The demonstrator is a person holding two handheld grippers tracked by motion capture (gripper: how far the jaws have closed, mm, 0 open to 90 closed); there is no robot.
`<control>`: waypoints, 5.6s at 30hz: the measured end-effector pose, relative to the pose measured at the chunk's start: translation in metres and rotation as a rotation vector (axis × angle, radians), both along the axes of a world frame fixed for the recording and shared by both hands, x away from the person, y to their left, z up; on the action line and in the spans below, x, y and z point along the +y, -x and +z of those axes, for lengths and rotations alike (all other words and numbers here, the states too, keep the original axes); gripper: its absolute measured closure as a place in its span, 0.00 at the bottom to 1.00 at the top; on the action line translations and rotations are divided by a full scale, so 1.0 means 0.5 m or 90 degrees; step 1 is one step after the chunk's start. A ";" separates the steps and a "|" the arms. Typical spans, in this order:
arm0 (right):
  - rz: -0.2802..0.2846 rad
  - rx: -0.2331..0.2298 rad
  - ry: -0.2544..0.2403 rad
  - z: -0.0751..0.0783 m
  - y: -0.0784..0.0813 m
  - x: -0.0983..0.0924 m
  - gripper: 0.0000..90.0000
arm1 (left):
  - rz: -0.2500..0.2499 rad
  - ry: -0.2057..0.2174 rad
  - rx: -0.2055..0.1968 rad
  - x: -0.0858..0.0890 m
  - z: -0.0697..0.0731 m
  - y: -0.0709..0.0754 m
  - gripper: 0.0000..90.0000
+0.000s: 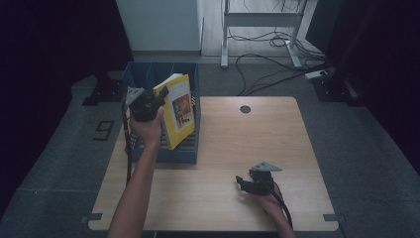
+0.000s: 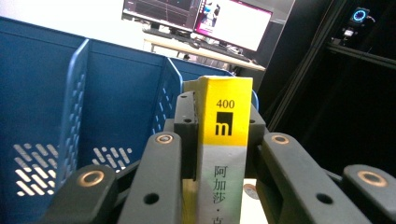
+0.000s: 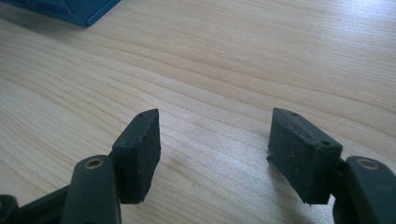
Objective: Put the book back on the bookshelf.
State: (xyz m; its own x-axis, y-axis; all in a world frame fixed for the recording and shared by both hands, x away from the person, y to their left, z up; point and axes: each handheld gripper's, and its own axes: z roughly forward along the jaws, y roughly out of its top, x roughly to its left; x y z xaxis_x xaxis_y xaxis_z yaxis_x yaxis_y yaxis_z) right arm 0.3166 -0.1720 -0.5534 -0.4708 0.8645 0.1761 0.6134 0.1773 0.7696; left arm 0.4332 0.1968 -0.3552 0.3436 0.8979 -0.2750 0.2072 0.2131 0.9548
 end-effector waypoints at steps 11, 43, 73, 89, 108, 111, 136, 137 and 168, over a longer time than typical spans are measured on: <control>-0.003 0.000 -0.002 0.000 -0.001 -0.004 0.37 | -0.001 -0.014 0.004 -0.031 -0.017 -0.028 0.84; -0.005 -0.001 -0.002 -0.001 0.002 -0.002 0.37 | 0.005 -0.025 0.032 -0.052 -0.090 -0.062 0.84; -0.004 -0.005 0.013 0.000 0.004 0.006 0.37 | -0.047 -0.069 0.093 0.002 -0.107 0.065 0.79; -0.002 -0.006 0.014 0.000 0.004 0.006 0.37 | -0.071 -0.086 0.171 0.001 -0.076 0.024 0.73; -0.002 -0.005 0.010 0.000 0.004 0.006 0.37 | -0.031 -0.138 0.154 -0.022 -0.075 0.001 0.84; -0.002 -0.004 0.007 -0.001 0.003 0.005 0.37 | -0.025 -0.138 0.149 -0.028 -0.075 -0.005 0.84; -0.003 -0.003 0.001 -0.001 0.002 0.000 0.37 | 0.006 -0.135 0.137 -0.059 -0.068 -0.058 0.84; -0.003 -0.003 0.001 -0.001 0.002 0.000 0.37 | 0.006 -0.136 0.137 -0.059 -0.069 -0.060 0.84; -0.004 -0.002 -0.003 -0.001 0.001 -0.003 0.37 | 0.041 -0.135 0.117 -0.091 -0.080 -0.108 0.84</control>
